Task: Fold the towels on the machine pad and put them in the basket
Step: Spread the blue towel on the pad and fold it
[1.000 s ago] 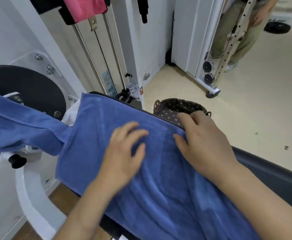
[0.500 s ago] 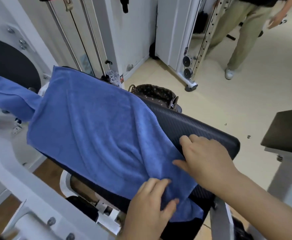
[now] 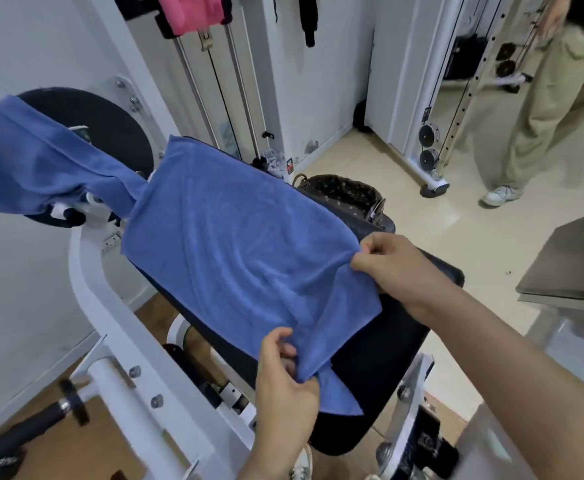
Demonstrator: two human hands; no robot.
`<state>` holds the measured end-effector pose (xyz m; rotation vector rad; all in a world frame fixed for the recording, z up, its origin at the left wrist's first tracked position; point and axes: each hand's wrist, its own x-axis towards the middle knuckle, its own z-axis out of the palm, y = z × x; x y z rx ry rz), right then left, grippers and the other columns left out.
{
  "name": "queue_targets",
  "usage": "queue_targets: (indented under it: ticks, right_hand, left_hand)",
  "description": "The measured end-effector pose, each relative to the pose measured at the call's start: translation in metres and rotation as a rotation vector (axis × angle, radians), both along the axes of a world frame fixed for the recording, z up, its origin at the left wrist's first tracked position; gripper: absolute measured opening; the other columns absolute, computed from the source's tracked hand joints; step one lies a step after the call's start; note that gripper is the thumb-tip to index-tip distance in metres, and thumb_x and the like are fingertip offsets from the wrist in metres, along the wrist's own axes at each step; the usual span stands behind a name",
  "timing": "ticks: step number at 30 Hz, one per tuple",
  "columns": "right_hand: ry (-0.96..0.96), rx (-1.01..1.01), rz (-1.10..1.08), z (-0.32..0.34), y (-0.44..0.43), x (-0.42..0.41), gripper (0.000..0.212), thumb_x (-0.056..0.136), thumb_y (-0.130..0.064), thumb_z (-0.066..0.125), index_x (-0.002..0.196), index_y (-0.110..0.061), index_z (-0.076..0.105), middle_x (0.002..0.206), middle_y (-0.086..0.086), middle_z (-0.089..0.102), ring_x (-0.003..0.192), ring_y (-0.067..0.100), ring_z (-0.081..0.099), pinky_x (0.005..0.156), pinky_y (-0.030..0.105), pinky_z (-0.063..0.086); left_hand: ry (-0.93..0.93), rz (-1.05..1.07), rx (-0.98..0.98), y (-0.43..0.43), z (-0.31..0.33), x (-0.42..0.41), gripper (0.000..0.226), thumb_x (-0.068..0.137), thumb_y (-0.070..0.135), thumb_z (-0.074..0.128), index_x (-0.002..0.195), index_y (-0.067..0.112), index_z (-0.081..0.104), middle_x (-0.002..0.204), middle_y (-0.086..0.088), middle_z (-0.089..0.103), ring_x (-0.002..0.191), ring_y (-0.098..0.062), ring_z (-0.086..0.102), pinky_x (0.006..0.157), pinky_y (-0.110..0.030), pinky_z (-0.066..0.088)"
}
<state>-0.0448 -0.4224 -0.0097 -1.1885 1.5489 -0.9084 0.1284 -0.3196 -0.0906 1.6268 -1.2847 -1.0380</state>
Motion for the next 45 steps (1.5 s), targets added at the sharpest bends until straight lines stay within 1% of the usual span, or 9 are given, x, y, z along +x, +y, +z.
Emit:
queue_targets:
  ticks: [7,14,19,21,24,30,35,38,45]
  right_hand:
    - [0.225,-0.156,-0.097,0.012,0.007,-0.032,0.018,0.073,-0.008,0.058,0.085,-0.019,0.051,0.067,-0.001,0.049,0.057,0.018,0.040,0.055,0.029,0.030]
    - [0.566,-0.080,-0.055,0.003,0.016,-0.051,0.020,0.070,-0.012,0.053,0.083,-0.026,0.047,0.067,0.002,0.057,0.063,0.024,0.052,0.056,0.033,0.042]
    - [0.700,-0.103,-0.031,0.001,0.015,-0.049,0.009,0.086,-0.030,0.052,0.095,-0.030,0.052,0.071,-0.008,0.054,0.075,0.023,0.053,0.073,0.038,0.039]
    - [0.889,-0.154,-0.041,-0.001,0.016,-0.049,0.014,0.092,-0.024,0.046,0.103,-0.030,0.052,0.078,-0.006,0.053,0.083,0.026,0.051,0.074,0.037,0.027]
    - [1.074,-0.157,-0.058,-0.001,0.019,-0.048,0.034,0.082,-0.003,0.049,0.106,-0.027,0.050,0.086,-0.003,0.048,0.083,0.025,0.041,0.072,0.036,0.019]
    - [1.198,-0.187,-0.042,0.005,0.021,-0.044,0.028,0.072,-0.001,0.055,0.091,-0.021,0.052,0.089,-0.001,0.044,0.092,0.025,0.038,0.070,0.036,0.018]
    - [1.113,-0.249,0.067,0.012,0.011,-0.030,0.019,0.076,-0.003,0.050,0.087,-0.017,0.056,0.093,0.000,0.052,0.088,0.025,0.042,0.071,0.035,0.031]
    - [0.944,-0.317,0.164,0.021,-0.005,-0.002,0.025,0.082,-0.008,0.048,0.102,-0.017,0.059,0.105,0.000,0.060,0.091,0.024,0.052,0.070,0.034,0.042]
    - [0.729,-0.416,0.286,0.040,-0.105,0.111,0.032,0.093,-0.017,0.047,0.121,-0.020,0.060,0.107,-0.003,0.066,0.102,0.022,0.059,0.083,0.034,0.048]
  left_hand:
    - [-0.560,-0.306,-0.491,0.019,0.027,0.035,0.033,0.071,0.014,0.042,0.096,0.031,0.056,0.088,0.017,0.054,0.079,-0.004,0.050,0.072,-0.011,0.038]
    - [-0.612,-0.534,-0.279,0.031,-0.017,0.026,0.042,0.084,0.032,0.046,0.124,0.042,0.042,0.096,0.014,0.053,0.064,-0.014,0.064,0.046,-0.022,0.050]
    - [-0.644,-0.676,-0.157,0.028,-0.023,0.018,0.051,0.080,0.044,0.054,0.128,0.045,0.037,0.082,0.017,0.064,0.073,-0.005,0.060,0.058,-0.012,0.045]
    - [-0.609,-0.686,-0.148,0.028,-0.021,0.016,0.046,0.083,0.034,0.056,0.126,0.045,0.041,0.089,0.013,0.060,0.089,-0.009,0.051,0.069,-0.017,0.040]
    - [-0.562,-0.713,-0.133,0.027,-0.022,0.011,0.045,0.068,0.015,0.051,0.108,0.036,0.055,0.083,0.011,0.054,0.081,-0.006,0.047,0.066,-0.020,0.040]
    - [-0.506,-0.774,0.059,0.028,-0.020,0.009,0.038,0.071,0.019,0.051,0.106,0.033,0.054,0.077,0.013,0.053,0.073,-0.004,0.049,0.066,-0.018,0.043]
    - [-0.329,-0.771,0.172,0.023,-0.013,0.018,0.035,0.070,0.035,0.047,0.099,0.039,0.067,0.069,0.029,0.063,0.072,0.009,0.060,0.071,-0.010,0.046]
    - [-0.258,-0.686,0.159,0.004,-0.006,0.041,0.026,0.073,0.030,0.053,0.083,0.048,0.068,0.071,0.019,0.067,0.069,0.003,0.062,0.075,-0.013,0.049]
    - [-0.135,-0.032,0.068,-0.104,0.004,0.158,0.034,0.089,0.000,0.061,0.081,0.032,0.070,0.084,0.023,0.071,0.084,0.004,0.065,0.078,-0.014,0.047]
